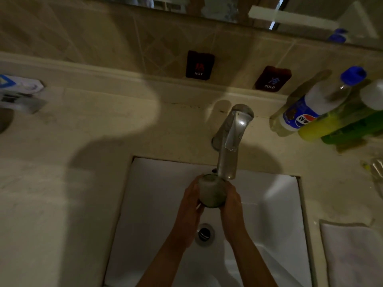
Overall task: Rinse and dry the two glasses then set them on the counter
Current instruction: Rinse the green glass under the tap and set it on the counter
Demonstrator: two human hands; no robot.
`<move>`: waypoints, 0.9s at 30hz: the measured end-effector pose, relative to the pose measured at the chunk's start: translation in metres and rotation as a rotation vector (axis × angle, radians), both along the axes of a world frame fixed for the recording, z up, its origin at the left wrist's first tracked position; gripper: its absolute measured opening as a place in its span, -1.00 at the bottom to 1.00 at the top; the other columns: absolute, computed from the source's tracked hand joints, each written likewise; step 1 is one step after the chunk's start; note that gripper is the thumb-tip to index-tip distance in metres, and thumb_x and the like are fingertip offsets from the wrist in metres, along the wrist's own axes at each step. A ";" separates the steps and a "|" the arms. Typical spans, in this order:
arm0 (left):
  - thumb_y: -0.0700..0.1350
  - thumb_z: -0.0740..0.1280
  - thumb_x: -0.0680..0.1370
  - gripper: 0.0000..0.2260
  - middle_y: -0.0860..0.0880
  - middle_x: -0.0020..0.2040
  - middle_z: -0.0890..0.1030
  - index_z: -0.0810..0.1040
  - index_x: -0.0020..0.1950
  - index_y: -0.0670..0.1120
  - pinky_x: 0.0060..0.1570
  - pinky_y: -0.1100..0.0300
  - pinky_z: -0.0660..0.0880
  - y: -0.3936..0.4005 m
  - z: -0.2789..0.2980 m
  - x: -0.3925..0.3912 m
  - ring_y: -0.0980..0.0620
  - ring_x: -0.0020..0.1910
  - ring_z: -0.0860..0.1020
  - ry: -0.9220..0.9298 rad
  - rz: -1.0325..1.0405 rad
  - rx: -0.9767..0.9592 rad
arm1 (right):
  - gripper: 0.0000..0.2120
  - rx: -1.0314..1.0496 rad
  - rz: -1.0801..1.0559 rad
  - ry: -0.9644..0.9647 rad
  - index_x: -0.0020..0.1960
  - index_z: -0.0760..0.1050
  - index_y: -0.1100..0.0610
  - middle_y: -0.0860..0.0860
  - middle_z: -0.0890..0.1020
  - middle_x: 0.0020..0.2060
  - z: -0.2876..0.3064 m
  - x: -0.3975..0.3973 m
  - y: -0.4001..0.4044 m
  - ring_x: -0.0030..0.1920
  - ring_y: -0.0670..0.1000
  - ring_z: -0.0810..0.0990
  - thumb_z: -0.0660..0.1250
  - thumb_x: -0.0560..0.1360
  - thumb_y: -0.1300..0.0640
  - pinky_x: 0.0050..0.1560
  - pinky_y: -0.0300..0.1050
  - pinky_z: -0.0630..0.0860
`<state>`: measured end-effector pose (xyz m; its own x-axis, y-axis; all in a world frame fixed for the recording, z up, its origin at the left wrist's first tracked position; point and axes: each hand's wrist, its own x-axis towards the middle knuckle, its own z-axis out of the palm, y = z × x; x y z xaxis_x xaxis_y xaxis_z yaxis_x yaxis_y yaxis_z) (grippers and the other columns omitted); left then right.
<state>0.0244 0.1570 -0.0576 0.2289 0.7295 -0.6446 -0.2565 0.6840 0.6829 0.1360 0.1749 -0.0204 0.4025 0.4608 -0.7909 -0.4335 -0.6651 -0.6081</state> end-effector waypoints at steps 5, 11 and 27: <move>0.01 0.10 0.72 -0.67 0.16 0.35 0.60 0.43 0.47 0.14 0.23 0.21 0.56 -0.004 -0.004 -0.013 0.15 0.33 0.57 0.012 -0.092 0.101 | -0.74 -0.039 0.091 0.023 0.15 0.52 0.23 0.26 0.60 0.11 0.007 0.003 -0.009 0.00 0.22 0.60 0.20 0.63 0.08 -0.06 0.01 0.56; 0.29 0.41 0.50 -0.31 -0.03 0.39 0.56 0.23 0.54 0.15 0.28 -0.15 0.56 -0.009 -0.010 -0.008 -0.04 0.28 0.62 0.043 -0.135 0.107 | -0.43 -0.104 0.246 0.154 0.25 0.51 0.19 0.22 0.59 0.17 0.015 0.007 -0.018 0.08 0.28 0.63 0.03 0.60 -0.23 -0.19 0.01 0.65; 0.24 0.61 0.31 -0.08 -0.34 0.29 0.58 0.31 0.49 -0.14 0.00 -0.06 0.65 0.015 -0.007 0.034 -0.30 0.17 0.65 -0.153 0.056 -0.246 | -0.35 0.069 0.514 -0.549 0.30 0.42 0.04 0.08 0.52 0.19 0.008 -0.005 -0.036 0.08 0.01 0.60 0.04 0.49 -0.42 -0.03 -0.15 0.61</move>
